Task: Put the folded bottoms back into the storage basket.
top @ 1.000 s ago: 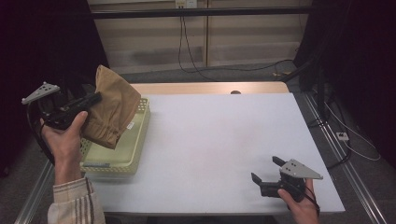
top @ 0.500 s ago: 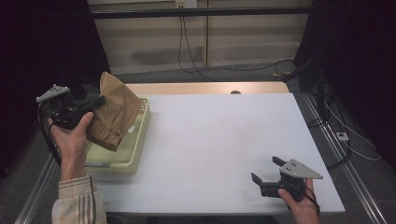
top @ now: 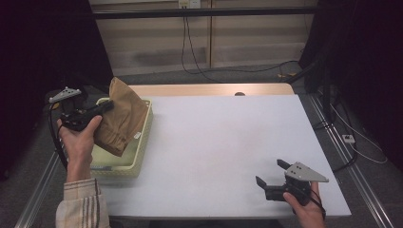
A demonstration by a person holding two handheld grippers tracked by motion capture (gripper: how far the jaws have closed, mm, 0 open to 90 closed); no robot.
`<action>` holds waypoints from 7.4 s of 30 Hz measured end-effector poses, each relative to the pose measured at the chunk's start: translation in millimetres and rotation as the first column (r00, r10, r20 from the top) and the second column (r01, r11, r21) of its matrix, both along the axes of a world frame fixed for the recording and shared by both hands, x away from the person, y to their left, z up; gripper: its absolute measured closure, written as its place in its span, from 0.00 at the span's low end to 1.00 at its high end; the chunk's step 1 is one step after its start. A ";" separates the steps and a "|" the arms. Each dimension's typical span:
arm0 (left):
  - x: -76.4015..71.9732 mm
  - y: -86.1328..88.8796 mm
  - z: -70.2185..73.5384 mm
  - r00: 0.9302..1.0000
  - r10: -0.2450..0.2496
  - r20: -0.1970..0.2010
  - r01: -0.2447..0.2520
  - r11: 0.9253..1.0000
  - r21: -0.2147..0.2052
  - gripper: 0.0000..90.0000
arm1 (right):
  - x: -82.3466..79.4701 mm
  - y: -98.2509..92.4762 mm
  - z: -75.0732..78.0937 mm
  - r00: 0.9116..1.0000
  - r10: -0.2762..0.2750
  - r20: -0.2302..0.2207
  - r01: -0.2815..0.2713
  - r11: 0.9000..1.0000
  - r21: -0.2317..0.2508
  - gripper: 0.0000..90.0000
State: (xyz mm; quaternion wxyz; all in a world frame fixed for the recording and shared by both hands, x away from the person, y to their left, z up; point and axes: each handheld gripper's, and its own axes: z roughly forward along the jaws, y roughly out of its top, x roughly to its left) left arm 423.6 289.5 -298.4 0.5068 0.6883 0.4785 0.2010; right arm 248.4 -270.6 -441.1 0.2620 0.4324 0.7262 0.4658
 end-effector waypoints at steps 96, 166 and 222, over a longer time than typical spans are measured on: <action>36.6 23.6 -74.2 0.959 0.085 -0.270 -0.053 0.991 0.126 0.97 | -0.4 1.1 0.0 1.000 0.006 0.002 -0.006 1.000 -0.018 0.04; 49.5 40.6 -105.2 0.909 0.233 -0.345 -0.145 0.954 0.262 0.83 | -0.2 0.6 -0.3 1.000 0.002 -0.005 -0.002 1.000 -0.015 0.04; 45.3 41.1 -91.1 0.939 0.234 -0.251 -0.195 0.966 0.170 0.09 | 0.0 -0.4 -0.7 1.000 0.003 -0.006 -0.003 1.000 -0.015 0.04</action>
